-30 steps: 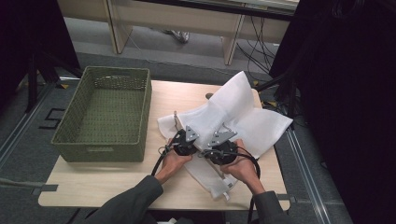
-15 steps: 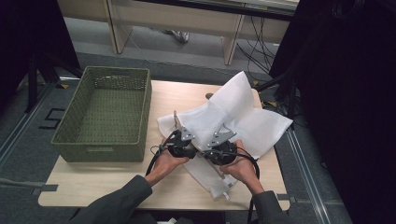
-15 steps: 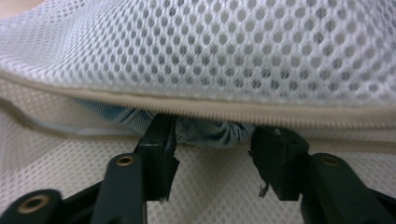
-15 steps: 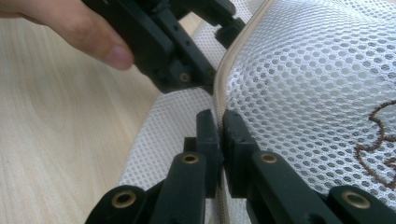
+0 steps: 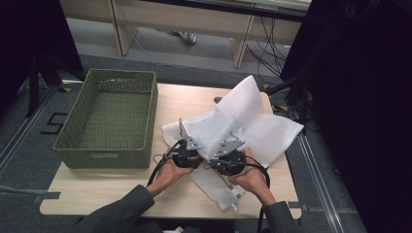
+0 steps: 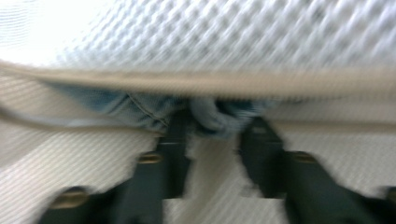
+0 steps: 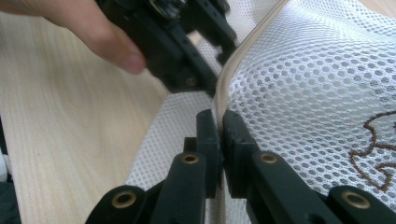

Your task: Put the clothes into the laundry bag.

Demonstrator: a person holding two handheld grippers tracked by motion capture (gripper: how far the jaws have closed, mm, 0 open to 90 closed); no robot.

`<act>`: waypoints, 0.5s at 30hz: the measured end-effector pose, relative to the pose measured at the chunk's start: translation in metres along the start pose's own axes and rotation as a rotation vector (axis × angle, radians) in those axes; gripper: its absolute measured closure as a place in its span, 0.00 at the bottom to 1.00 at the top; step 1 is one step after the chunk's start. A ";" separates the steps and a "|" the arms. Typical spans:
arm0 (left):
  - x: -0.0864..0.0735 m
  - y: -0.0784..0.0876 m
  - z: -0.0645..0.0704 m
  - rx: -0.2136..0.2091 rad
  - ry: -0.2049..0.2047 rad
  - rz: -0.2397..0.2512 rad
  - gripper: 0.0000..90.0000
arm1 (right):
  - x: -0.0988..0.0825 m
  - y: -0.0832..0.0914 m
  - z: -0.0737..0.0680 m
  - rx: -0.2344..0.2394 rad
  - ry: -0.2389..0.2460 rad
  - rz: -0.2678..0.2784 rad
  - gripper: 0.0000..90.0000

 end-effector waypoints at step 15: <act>0.018 -0.031 0.001 0.011 0.090 0.059 0.84 | -0.010 -0.006 0.005 0.002 -0.040 -0.002 0.97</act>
Point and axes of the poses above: each handheld gripper's, and its own axes: y roughly backward along the jaws, x roughly out of its top, z roughly to its right, the point moved 6 cm from there along -y, roughly forward along the jaws, and after that the axes turned 12 degrees about y, right-handed, at the moved point
